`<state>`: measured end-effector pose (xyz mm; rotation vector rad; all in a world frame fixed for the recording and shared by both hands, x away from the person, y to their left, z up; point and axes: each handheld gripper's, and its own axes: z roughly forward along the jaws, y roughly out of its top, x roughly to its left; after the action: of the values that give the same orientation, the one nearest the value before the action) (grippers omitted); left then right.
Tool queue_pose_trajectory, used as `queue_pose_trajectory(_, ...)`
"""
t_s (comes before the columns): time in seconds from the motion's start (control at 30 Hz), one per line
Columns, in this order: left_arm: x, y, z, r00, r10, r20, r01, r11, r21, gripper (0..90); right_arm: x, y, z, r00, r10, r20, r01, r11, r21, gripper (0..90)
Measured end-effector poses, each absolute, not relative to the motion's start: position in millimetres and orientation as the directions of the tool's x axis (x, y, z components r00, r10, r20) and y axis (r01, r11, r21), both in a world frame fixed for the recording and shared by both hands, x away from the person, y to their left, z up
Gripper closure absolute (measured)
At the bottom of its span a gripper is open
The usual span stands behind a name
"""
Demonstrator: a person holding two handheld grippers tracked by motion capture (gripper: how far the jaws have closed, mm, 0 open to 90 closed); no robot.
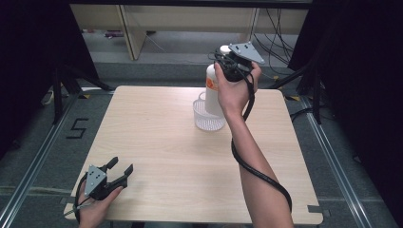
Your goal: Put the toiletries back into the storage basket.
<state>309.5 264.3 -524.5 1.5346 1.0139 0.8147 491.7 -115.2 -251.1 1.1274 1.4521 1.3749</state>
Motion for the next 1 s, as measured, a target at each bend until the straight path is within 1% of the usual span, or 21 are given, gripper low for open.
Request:
queue_pose_trajectory(0.3, 310, 264, -524, 0.401, 0.916, -0.016, 0.184, -0.063, 0.981, 33.8, 501, -113, -247, -0.262, 0.965, -0.001, 0.066, 0.019, 0.998, 60.0)
queue_pose_trajectory(0.37, 310, 264, -524, 0.401, 0.916, -0.016, 0.185, -0.063, 0.981, 33.8, 502, -112, -247, -0.261, 0.965, 0.014, 0.077, 0.006, 0.997, 60.0)
queue_pose_trajectory(1.0, 310, 264, -524, 0.401, 0.916, -0.018, 0.185, -0.062, 0.981, 33.8, 520, -108, -255, -0.277, 0.961, 0.002, 0.091, 0.024, 0.996, 60.0)
